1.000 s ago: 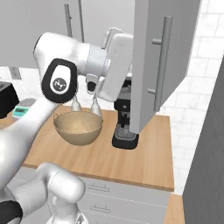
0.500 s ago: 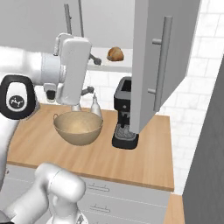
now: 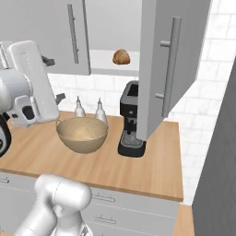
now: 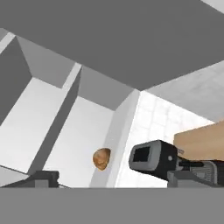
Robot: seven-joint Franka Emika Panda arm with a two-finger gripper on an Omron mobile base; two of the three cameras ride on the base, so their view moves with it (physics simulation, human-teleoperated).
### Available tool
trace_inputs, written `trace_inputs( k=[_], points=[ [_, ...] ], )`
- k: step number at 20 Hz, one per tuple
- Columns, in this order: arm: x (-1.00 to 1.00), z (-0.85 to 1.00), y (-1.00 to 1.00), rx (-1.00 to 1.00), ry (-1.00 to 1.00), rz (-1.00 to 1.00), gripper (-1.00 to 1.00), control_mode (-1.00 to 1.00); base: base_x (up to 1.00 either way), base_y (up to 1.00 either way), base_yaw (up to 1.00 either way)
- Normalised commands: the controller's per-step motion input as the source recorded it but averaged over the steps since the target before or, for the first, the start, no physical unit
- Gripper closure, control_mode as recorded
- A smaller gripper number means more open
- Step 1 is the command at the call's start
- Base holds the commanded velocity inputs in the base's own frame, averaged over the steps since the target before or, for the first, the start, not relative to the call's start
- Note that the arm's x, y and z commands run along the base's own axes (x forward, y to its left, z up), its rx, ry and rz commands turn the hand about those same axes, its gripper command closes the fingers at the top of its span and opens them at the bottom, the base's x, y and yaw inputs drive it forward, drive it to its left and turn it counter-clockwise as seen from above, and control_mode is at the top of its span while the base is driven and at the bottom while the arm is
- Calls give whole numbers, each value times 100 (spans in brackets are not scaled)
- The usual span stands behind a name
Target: Open the cabinet, pick up the bread from the cabinet and place it in the basket. Then move the basket to the dining counter.
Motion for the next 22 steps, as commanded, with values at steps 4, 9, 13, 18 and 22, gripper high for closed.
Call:
trace_inputs(
  k=[4,9,13,18,22],
  points=[
    [-37,27,33,-57,45,62,-100,-100,0,0,0],
    [8,18,44,-56,47,45,-100,-100,0,0,0],
    [74,8,46,-45,41,30,-100,-100,0,0,0],
    [100,-8,30,-23,16,22,-100,-100,0,0,0],
    [100,-22,19,-16,0,19,-100,-100,0,0,0]
  ],
)
